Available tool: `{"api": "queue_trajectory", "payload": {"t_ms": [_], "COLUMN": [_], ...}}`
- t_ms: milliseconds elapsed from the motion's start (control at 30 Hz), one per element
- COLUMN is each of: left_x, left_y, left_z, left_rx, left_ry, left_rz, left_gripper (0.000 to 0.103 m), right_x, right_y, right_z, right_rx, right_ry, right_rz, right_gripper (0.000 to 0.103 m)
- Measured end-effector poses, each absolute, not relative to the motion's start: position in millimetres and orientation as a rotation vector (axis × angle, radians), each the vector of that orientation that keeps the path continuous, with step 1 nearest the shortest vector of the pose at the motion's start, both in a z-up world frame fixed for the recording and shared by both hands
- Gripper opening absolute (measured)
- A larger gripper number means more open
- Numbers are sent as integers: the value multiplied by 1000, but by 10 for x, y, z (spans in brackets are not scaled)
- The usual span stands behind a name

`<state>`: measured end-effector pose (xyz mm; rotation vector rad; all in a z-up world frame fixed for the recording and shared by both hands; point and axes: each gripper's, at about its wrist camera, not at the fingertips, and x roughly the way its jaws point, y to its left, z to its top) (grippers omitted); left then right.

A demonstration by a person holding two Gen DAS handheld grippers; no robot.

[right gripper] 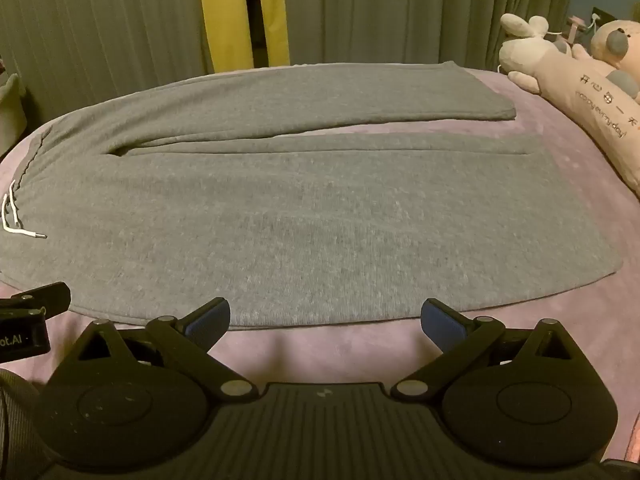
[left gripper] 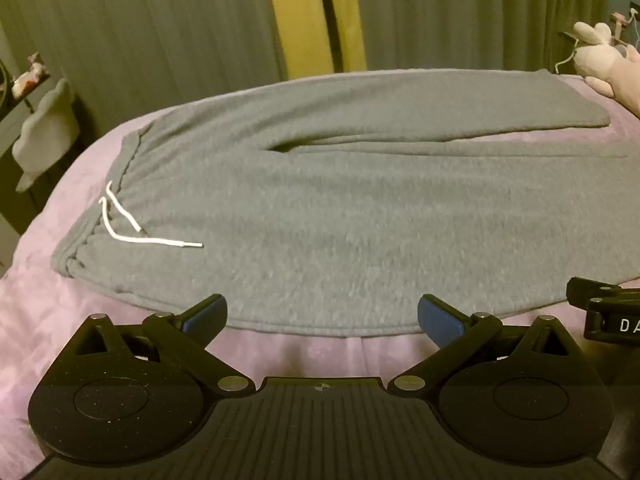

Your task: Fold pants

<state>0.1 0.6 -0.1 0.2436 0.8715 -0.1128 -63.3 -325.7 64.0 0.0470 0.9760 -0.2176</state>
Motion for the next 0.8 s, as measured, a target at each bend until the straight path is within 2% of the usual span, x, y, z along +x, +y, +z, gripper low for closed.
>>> {"api": "queue_trajectory", "payload": {"t_ms": [800], "left_x": [46], "left_y": [16], "left_z": [-94], "left_rx": [229], "left_ry": [893], "left_rz": [-94], "left_gripper": [103], "right_x": [-555], "right_y": [-3265], "right_z": [539], "right_rx": [40], "right_ry": [987], "right_rz": [-208], "right_gripper": [102]}}
